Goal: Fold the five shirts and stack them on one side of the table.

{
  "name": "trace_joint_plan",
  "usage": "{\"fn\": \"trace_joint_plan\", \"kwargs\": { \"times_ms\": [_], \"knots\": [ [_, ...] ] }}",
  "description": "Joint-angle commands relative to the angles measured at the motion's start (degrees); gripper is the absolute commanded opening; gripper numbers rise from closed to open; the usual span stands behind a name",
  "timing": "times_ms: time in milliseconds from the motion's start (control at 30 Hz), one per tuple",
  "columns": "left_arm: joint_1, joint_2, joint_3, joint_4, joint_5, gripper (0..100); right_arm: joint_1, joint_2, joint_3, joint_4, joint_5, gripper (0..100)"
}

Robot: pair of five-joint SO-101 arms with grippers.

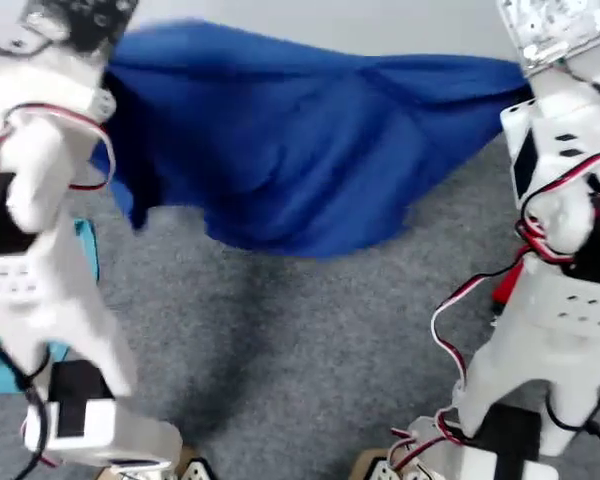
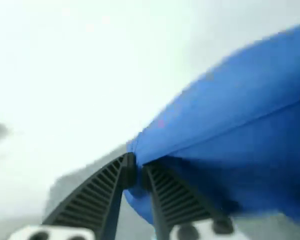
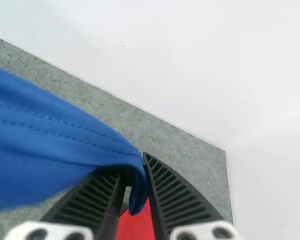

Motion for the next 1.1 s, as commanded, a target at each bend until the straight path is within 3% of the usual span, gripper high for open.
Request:
{"fn": "trace_joint_plan", "kwargs": {
  "times_ms": [0,100,233,433,700,1067],
  "knots": [
    [-0.53,-3.08,5.58,1.14,-6.51,1,1.71,-2.07,-2.29,0.4,-0.62,1.0],
    [-0.44,-8.88,2.24,0.97,-4.57,1,1.63,-2.07,-2.29,0.4,-0.62,1.0],
    [-3.6,-9.49,12.88,1.14,-5.45,1,1.01,-2.07,-2.29,1.98,-0.7,1.0],
    [-4.84,-20.84,9.45,1.05,-4.04,1,-0.31,-1.89,-2.29,5.23,-0.7,1.0],
    [-8.26,-20.22,14.02,0.53,-3.78,1,-1.54,-1.45,-2.11,5.67,-0.7,1.0],
    [-8.7,-17.76,46.29,1.05,-20.57,1,-4.62,-1.36,6.77,6.64,-0.79,1.0]
  ]
}}
